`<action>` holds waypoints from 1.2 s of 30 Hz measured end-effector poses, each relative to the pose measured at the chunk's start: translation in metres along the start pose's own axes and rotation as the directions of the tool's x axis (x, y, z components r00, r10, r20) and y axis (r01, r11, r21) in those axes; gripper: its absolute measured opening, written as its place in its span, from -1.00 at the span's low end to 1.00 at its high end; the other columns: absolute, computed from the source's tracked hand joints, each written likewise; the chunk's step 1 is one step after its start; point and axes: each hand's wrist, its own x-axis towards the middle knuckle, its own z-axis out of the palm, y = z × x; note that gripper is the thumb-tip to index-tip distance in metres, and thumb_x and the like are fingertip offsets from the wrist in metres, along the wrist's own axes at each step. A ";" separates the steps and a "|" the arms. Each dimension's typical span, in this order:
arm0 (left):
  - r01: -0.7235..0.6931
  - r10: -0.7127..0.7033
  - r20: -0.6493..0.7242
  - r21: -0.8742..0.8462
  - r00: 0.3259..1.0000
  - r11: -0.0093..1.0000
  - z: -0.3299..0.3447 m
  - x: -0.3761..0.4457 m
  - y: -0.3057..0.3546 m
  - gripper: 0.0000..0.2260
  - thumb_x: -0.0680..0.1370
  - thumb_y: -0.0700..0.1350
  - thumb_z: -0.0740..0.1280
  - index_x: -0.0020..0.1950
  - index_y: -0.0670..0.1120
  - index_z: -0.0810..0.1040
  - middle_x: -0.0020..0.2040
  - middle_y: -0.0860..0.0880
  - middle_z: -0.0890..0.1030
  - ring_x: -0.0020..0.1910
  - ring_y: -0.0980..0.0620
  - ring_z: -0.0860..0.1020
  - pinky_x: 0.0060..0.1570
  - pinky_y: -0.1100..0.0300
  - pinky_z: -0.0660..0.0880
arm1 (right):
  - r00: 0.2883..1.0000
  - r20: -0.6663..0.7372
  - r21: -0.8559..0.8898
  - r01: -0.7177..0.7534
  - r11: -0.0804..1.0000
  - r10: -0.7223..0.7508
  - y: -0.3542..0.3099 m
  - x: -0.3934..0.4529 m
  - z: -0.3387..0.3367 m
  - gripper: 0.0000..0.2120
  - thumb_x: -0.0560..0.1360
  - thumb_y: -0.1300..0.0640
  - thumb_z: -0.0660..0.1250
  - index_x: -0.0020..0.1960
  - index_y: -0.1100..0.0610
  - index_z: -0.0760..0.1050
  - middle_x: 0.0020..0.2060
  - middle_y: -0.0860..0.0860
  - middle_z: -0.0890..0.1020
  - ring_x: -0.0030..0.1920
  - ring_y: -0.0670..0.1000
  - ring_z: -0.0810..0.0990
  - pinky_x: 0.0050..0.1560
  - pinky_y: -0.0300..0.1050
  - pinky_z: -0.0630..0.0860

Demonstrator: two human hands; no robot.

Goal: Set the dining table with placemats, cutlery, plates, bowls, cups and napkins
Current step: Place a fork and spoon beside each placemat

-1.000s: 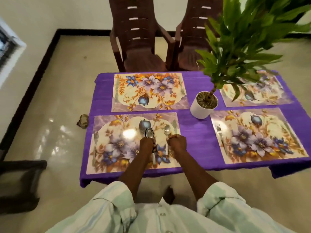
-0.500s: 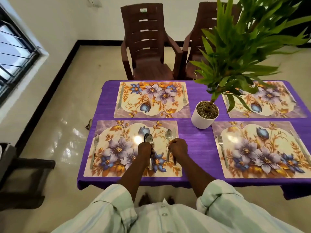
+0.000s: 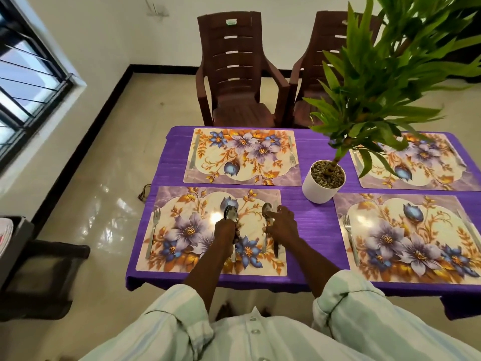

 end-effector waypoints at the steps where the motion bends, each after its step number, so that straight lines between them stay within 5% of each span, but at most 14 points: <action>1: 0.002 -0.002 0.003 -0.001 1.000 1.000 -0.002 0.001 -0.001 -0.83 0.51 -0.28 0.16 -0.14 -0.25 0.54 -0.38 -0.12 0.49 -0.48 -0.03 0.42 -0.47 0.22 0.33 | 1.000 0.014 -0.003 -0.005 1.000 0.005 0.000 0.002 0.000 -0.40 0.42 -0.02 0.49 0.42 -0.06 0.41 0.48 0.10 0.22 0.42 0.20 0.22 0.31 0.08 0.33; 26: 0.016 -0.017 0.031 0.032 0.999 0.999 -0.010 0.009 -0.007 -0.82 0.54 -0.26 0.15 -0.17 -0.23 0.51 -0.35 -0.14 0.47 -0.47 -0.02 0.40 -0.46 0.20 0.32 | 0.997 0.059 -0.068 0.048 0.997 -0.044 -0.004 0.000 -0.008 -0.49 0.45 0.02 0.46 0.38 -0.12 0.46 0.50 0.10 0.18 0.45 0.21 0.14 0.34 0.12 0.29; 33: -0.012 0.009 0.055 0.052 0.998 0.999 -0.011 0.004 -0.007 -0.82 0.57 -0.21 0.21 -0.02 -0.26 0.57 -0.30 -0.16 0.54 -0.43 -0.03 0.45 -0.42 0.19 0.37 | 0.998 -0.048 0.096 0.042 0.995 -0.037 0.003 -0.008 -0.008 -0.42 0.47 -0.06 0.44 0.45 -0.04 0.39 0.48 0.14 0.22 0.46 0.20 0.16 0.36 0.07 0.25; 36: -0.049 0.048 0.128 0.006 0.991 0.999 -0.008 -0.009 -0.006 -0.80 0.59 -0.19 0.16 -0.11 -0.21 0.55 -0.32 -0.13 0.53 -0.41 -0.02 0.45 -0.41 0.19 0.36 | 0.994 -0.106 0.202 0.016 0.979 0.006 0.009 -0.018 -0.003 -0.46 0.51 -0.01 0.40 0.45 -0.01 0.38 0.41 0.16 0.29 0.41 0.18 0.25 0.28 -0.04 0.28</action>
